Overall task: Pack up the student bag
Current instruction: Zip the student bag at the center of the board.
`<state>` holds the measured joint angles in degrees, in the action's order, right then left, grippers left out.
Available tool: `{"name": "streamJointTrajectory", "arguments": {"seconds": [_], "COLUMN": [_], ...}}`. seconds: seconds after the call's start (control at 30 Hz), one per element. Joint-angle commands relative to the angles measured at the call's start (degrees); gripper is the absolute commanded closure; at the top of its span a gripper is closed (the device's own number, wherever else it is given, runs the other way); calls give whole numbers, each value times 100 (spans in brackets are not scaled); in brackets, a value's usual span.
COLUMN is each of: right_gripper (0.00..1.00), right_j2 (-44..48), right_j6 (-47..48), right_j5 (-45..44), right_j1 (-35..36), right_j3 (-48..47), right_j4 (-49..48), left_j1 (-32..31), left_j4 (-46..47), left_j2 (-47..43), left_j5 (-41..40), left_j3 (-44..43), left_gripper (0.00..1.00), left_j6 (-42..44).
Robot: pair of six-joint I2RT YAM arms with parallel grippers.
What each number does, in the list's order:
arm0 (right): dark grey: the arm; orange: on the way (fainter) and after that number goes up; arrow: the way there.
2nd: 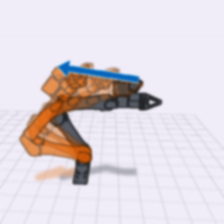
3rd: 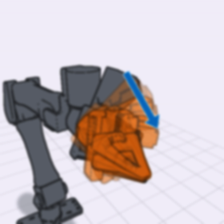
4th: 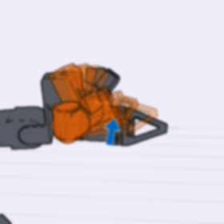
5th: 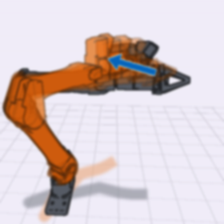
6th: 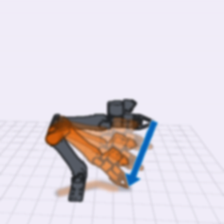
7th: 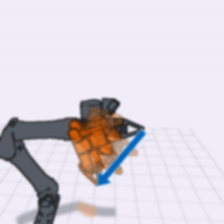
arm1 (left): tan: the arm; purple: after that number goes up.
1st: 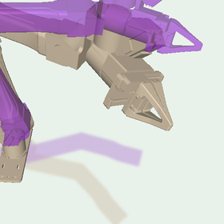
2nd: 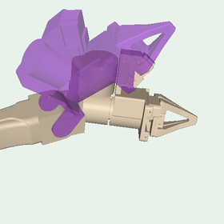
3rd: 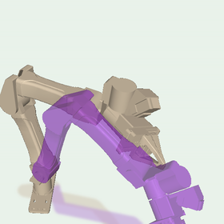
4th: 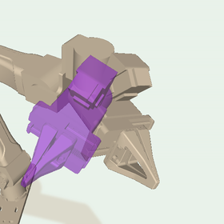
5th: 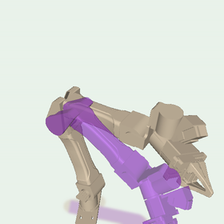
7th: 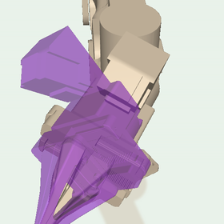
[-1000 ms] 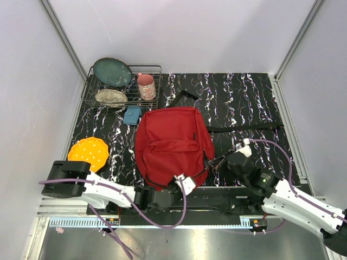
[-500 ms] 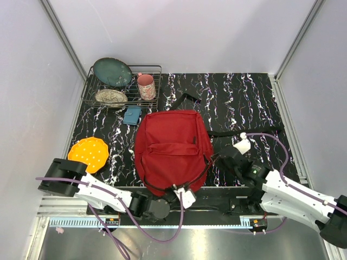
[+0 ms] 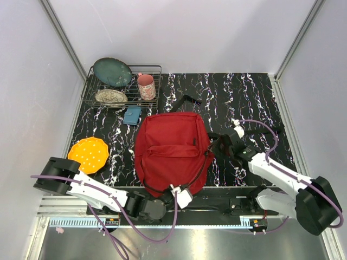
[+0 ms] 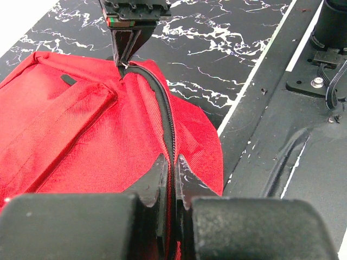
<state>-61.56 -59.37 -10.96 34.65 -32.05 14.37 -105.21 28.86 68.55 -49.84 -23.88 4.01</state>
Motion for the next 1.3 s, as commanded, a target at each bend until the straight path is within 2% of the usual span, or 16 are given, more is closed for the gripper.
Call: {"name": "streamJointTrajectory", "arguments": {"seconds": [0.0, 0.13, 0.2, 0.27, 0.33, 0.47, 0.6, 0.63, 0.7, 0.8, 0.87, 0.97, 1.0, 1.03, 1.13, 1.27], "right_gripper": [100, 100, 100, 100, 100, 100, 100, 100, 100, 65, 30, 15, 14, 13, 11, 11], "right_j2": [-295, -147, -15, 231, 529, 1057, 1339, 1348, 1331, 1348, 1453, 1822, 1980, 2016, 1789, 1253], "right_j6": [383, 418, 462, 514, 541, 488, 418, 409, 479, 699, 796, 936, 1006, 1050, 1129, 1402], "right_j5": [-293, -319, -336, -476, -739, -1048, -1171, -1180, -1110, -759, -592, -294, -110, 266, 856, 1569], "right_j1": [-424, -573, -705, -758, -785, -951, -1154, -1215, -1242, -1233, -1242, -1242, -1242, -1242, -1233, -1242], "right_j3": [-231, -222, -205, -205, -187, 14, 147, 173, 173, 103, 16, -20, 15, 15, -29, 41], "right_j4": [-830, -875, -857, -683, -498, -137, -5, 4, 22, 48, 336, 575, 558, 549, 655, 253], "left_j1": [-255, -246, -36, 558, 1044, 2036, 2873, 2987, 3217, 3305, 3305, 3305, 3305, 3305, 3331, 3480], "left_j4": [533, 682, 385, 86, 189, 340, 155, 111, -327, -697, -759, -986, -1110, -1241, -1891, -3233], "left_j2": [-281, -202, -228, -342, -571, -712, -204, -72, 253, 457, 405, 28, -287, -473, -1290, -2178], "left_j5": [344, 378, 553, 983, 1888, 2557, 4171, 4489, 5182, 5642, 5687, 5618, 5408, 5198, 4275, 3088], "left_j3": [-91, 32, 50, 198, 418, 657, 236, 113, -379, -723, -680, -548, -522, -495, -477, -705], "left_gripper": [100, 100, 99, 99, 100, 100, 100, 96, 73, 45, 33, 24, 23, 8, 1, 1], "left_j6": [-278, -383, -1064, -1655, -2149, -2063, -1501, -1413, -1350, -1621, -1876, -2272, -2412, -2475, -2616, -2904]}}
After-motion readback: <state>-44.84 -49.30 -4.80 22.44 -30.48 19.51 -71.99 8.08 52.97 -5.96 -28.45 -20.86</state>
